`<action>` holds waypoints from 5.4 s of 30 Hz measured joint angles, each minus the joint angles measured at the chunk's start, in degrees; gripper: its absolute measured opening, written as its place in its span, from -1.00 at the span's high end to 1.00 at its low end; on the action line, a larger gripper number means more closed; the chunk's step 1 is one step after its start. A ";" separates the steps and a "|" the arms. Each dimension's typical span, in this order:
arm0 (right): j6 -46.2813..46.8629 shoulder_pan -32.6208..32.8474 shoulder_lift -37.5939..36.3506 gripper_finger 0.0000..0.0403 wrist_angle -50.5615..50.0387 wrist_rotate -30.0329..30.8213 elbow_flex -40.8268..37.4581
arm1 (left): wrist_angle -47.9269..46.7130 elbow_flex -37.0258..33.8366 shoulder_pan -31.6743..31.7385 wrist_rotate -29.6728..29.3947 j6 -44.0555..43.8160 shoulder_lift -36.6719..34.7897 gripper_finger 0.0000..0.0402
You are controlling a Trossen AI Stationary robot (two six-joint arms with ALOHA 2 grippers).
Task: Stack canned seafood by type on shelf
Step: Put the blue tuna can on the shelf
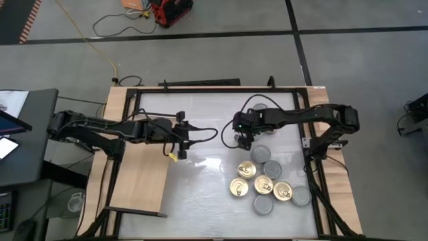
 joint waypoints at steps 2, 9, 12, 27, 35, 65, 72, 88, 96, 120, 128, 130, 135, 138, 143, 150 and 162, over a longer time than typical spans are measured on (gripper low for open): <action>0.20 0.59 -0.85 -0.76 0.00 1.35 0.00 | -0.90 0.00 0.00 0.00 0.00 0.00 0.04; 0.17 3.08 -4.20 -0.73 -1.78 5.59 0.04 | -1.69 0.00 0.00 0.00 0.18 0.00 0.04; 0.15 2.61 -4.21 -0.73 -1.20 5.76 -1.98 | -1.76 0.00 0.00 0.17 0.42 0.00 0.04; 5.23 3.23 -4.55 -0.66 9.48 5.78 -12.13 | -2.04 0.00 0.00 0.44 0.68 0.00 0.04; 5.92 3.21 -6.11 -0.62 9.14 5.92 -12.24 | -2.08 0.00 0.00 0.42 0.68 0.00 0.04; 45.62 15.63 -8.53 -0.62 9.04 30.83 -10.86 | -1.28 0.00 -0.01 -1.68 2.09 0.00 -0.04; 43.38 14.68 2.41 -0.62 4.67 34.41 -0.68 | -0.22 0.00 0.00 -1.68 1.49 0.00 -0.11; 44.15 11.35 12.88 -0.62 1.14 35.38 7.56 | -2.74 -0.02 -0.02 -1.09 0.46 0.00 -0.13; 49.43 10.37 12.92 -0.85 0.01 33.71 7.56 | -3.25 -0.02 -0.01 -1.11 0.46 0.01 -0.13; 70.14 14.86 12.90 -0.96 -6.64 39.86 2.94 | -5.59 -0.02 -0.02 -1.13 0.46 0.00 -0.13; 68.26 14.76 12.91 -0.95 2.33 39.97 -3.14 | -6.02 -0.02 -0.02 -1.16 0.47 0.00 -0.13; 67.84 14.79 12.91 -0.93 2.85 40.66 -3.59 | -6.00 -0.02 -0.02 -1.20 0.63 0.02 -0.13; 61.14 14.06 12.88 -0.77 9.42 40.90 -5.74 | -5.69 -0.02 -0.01 -1.54 1.26 0.00 -0.13; 57.69 13.13 12.89 -0.59 14.60 39.23 -7.83 | -5.70 -0.02 -0.02 -1.70 1.07 0.00 -0.13; 53.62 12.71 12.90 -0.28 17.37 38.03 -8.85 | -5.76 -0.02 -0.02 -1.70 1.29 0.01 -0.13; 39.77 16.34 11.01 -0.04 17.79 36.05 -8.85 | -5.72 -0.02 0.00 0.21 5.04 0.02 -0.13; 3.48 24.12 0.92 -0.07 27.83 38.30 -8.81 | -0.05 -0.02 -0.16 4.49 6.25 1.96 -0.13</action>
